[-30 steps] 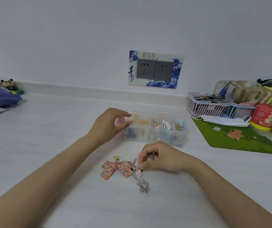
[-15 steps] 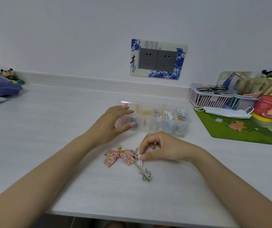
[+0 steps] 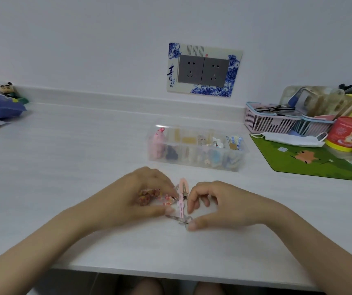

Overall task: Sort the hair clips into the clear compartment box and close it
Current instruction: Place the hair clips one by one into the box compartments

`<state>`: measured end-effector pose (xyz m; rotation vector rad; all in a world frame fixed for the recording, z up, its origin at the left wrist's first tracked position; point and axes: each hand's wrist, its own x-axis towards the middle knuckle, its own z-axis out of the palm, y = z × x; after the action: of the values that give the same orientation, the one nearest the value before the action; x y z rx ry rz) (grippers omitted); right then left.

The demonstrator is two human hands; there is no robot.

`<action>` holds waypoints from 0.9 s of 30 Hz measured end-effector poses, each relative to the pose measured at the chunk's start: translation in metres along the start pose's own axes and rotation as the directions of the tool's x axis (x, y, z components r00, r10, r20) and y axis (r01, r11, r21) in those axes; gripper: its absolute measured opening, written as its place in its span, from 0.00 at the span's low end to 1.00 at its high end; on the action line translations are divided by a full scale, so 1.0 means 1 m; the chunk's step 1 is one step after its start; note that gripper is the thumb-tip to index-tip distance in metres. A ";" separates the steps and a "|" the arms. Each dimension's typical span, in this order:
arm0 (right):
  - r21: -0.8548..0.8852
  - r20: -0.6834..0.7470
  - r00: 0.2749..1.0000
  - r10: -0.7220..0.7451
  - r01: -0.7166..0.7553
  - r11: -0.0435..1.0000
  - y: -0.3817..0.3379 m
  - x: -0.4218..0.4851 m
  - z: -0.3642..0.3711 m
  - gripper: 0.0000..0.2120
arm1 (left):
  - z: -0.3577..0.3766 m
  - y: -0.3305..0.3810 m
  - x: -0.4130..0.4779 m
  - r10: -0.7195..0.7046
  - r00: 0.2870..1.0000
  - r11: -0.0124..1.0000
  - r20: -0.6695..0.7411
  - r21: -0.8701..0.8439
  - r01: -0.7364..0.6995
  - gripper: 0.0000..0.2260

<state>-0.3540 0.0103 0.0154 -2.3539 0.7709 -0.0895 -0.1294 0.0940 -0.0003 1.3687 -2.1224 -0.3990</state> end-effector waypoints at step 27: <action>0.313 -0.671 0.739 0.062 0.207 0.927 0.001 0.037 -0.061 0.03 | 0.003 0.006 0.047 -0.129 0.975 0.987 -0.178 -0.120 0.109 0.08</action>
<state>-0.3395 -0.0449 0.0582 -1.9579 0.8862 -1.0881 -0.1500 0.0536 0.0147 1.4160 -1.8469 -0.4125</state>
